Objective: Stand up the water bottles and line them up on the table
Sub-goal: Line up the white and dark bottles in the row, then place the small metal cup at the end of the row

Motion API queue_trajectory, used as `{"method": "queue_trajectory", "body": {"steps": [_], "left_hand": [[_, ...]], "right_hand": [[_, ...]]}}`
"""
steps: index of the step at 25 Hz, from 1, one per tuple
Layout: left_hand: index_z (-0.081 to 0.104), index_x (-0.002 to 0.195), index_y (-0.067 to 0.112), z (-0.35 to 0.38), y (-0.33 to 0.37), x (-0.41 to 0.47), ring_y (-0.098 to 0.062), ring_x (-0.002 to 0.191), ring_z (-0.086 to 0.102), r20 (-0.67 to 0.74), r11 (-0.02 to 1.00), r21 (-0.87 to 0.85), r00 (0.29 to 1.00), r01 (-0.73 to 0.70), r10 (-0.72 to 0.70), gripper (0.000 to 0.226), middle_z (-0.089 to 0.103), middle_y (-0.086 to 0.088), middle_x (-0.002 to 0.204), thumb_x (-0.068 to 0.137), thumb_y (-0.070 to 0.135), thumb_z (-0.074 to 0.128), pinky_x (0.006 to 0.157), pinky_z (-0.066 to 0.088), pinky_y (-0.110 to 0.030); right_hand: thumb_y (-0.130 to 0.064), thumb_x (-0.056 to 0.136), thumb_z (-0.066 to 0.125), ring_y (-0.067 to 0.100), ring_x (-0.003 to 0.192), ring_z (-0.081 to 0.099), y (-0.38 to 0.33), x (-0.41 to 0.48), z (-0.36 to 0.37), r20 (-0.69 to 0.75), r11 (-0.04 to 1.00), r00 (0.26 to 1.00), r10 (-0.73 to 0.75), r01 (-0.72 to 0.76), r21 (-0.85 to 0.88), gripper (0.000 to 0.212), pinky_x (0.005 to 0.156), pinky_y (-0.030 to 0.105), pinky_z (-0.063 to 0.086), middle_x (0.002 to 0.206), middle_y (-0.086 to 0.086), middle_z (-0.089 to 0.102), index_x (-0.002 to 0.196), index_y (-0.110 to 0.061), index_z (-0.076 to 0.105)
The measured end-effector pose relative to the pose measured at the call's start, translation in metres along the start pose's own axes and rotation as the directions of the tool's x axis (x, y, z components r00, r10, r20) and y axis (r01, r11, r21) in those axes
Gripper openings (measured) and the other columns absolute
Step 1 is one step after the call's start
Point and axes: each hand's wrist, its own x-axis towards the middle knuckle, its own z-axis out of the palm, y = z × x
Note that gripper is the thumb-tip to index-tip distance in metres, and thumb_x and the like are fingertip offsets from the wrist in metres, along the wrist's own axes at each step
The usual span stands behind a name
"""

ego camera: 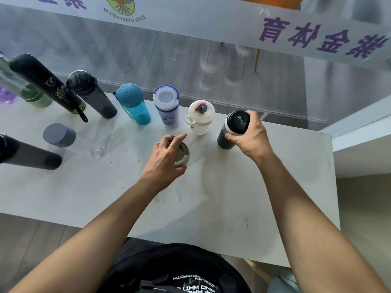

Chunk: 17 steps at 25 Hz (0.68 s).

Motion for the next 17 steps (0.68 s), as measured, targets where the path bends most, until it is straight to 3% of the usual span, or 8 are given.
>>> {"method": "queue_trajectory", "body": {"steps": [9, 13, 15, 17], "left_hand": [[0.025, 0.149, 0.04, 0.006, 0.006, 0.0, -0.025, 0.122, 0.038, 0.026, 1.0, 0.005, 1.0, -0.011, 0.011, 0.092, 0.036, 0.002, 0.141, 0.076, 0.025, 0.079, 0.1, 0.044, -0.036], [0.024, 0.151, 0.038, 0.003, 0.007, 0.0, -0.026, 0.124, 0.037, 0.053, 1.0, -0.003, 0.998, -0.029, 0.029, 0.094, 0.035, 0.002, 0.142, 0.076, 0.027, 0.08, 0.104, 0.039, -0.033], [0.024, 0.151, 0.038, 0.002, 0.005, -0.001, -0.027, 0.125, 0.037, 0.058, 0.999, -0.003, 0.998, -0.036, 0.036, 0.094, 0.033, 0.001, 0.145, 0.076, 0.028, 0.08, 0.105, 0.038, -0.034], [0.024, 0.15, 0.039, 0.001, 0.001, -0.005, -0.027, 0.126, 0.038, 0.058, 0.999, -0.007, 0.998, -0.038, 0.038, 0.094, 0.031, 0.001, 0.147, 0.075, 0.027, 0.08, 0.105, 0.039, -0.034]], "right_hand": [[-0.028, 0.069, 0.088, 0.016, 0.113, 0.053, 0.0, 0.029, 0.002, -0.01, 1.0, 1.0, -0.019, 0.019, 0.017, 0.081, 0.091, 0.022, 0.038, 0.129, -0.002, 0.056, 0.136, -0.02, 0.044], [-0.038, 0.069, 0.088, 0.02, 0.139, 0.042, 0.001, 0.023, 0.003, -0.007, 1.0, 1.0, 0.002, -0.002, -0.014, 0.105, 0.113, 0.029, 0.035, 0.152, 0.001, 0.043, 0.153, -0.02, 0.028], [-0.044, 0.071, 0.085, 0.022, 0.142, 0.038, -0.004, 0.006, 0.003, -0.114, 0.996, 0.992, -0.058, 0.05, -0.07, 0.108, 0.118, 0.034, 0.031, 0.155, 0.005, 0.039, 0.156, -0.017, 0.025], [-0.042, 0.077, 0.078, 0.026, 0.135, 0.044, -0.013, -0.022, 0.008, -0.268, 0.975, 0.942, -0.204, 0.172, -0.138, 0.094, 0.115, 0.036, 0.034, 0.148, 0.009, 0.046, 0.153, -0.012, 0.033]]}}
